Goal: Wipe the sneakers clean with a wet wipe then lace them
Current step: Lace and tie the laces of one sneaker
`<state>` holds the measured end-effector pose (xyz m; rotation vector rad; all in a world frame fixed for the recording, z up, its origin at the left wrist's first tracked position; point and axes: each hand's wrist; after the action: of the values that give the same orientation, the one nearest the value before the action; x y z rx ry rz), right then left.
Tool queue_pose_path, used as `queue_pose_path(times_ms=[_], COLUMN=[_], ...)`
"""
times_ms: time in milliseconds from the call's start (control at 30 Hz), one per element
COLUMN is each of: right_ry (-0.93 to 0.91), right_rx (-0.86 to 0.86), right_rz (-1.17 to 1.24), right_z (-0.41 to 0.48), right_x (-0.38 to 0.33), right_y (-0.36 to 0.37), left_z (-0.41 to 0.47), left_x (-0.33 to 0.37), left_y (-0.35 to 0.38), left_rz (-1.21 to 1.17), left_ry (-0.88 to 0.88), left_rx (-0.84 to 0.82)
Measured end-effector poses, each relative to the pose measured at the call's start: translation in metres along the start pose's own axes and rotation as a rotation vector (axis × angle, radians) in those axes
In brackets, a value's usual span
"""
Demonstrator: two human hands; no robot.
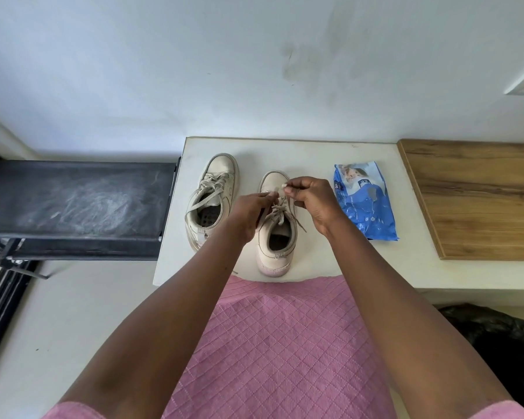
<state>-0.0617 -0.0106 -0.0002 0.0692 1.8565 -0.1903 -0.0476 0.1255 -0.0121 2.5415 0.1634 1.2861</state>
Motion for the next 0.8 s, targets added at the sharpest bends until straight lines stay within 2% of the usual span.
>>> queue_pose_path(times_ms=[100, 233, 367, 533, 700, 800], right_ry=[0.013, 0.031, 0.037, 0.079, 0.089, 0.120], right_rx=[-0.027, -0.022, -0.045, 0.001, 0.023, 0.025], right_rz=[0.046, 0.051, 0.023, 0.006, -0.081, -0.084], right_z=[0.000, 0.002, 0.004, 0.009, 0.011, 0.010], right_x=[-0.004, -0.009, -0.011, -0.007, -0.009, -0.011], right_y=[0.003, 0.007, 0.011, 0.009, 0.008, 0.007], left_z=[-0.005, -0.003, -0.002, -0.003, 0.000, 0.005], left_x=[0.005, 0.004, 0.002, 0.003, 0.001, -0.002], left_y=[0.004, 0.007, 0.008, -0.001, -0.003, -0.004], left_rz=[0.092, 0.281, 0.337, 0.411, 0.486, 0.426], left_ry=[-0.030, 0.063, 0.125, 0.125, 0.279, 0.317], left_rx=[0.042, 0.114, 0.094, -0.052, -0.036, -0.023])
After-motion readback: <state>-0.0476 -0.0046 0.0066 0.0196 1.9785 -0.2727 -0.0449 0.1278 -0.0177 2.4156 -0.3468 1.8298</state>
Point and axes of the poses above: each hand's wrist, its own z-axis towards the middle knuckle, its own y-axis out of the palm, x = y × z, and after that the axes turned 1 degree about y, right-handed
